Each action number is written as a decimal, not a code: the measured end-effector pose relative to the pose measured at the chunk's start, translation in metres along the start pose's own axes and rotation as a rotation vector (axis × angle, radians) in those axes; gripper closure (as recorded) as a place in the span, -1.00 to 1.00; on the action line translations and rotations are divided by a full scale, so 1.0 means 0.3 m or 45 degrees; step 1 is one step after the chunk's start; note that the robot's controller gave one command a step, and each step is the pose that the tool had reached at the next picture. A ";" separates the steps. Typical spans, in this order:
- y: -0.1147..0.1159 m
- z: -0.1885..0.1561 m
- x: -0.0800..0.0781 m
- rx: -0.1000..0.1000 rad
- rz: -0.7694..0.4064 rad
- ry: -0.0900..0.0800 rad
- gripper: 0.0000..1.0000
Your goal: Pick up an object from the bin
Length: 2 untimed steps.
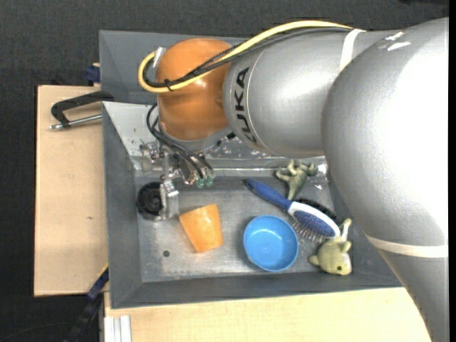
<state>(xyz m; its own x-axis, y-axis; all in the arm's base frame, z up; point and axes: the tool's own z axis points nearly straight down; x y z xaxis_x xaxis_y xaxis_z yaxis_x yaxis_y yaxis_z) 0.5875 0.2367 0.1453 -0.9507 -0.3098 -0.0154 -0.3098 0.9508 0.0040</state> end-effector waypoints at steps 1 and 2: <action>-0.099 -0.091 -0.020 0.004 -0.160 0.006 -1.00; -0.035 0.055 0.020 0.002 -0.049 0.022 -1.00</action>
Offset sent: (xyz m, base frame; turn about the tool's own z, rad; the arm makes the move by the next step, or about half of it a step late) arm 0.0123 -0.0270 0.0243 -0.1277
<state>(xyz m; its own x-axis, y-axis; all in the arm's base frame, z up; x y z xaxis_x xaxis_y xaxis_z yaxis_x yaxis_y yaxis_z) 0.5854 0.2249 0.1287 -0.9382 -0.3460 0.0018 -0.3460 0.9382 0.0021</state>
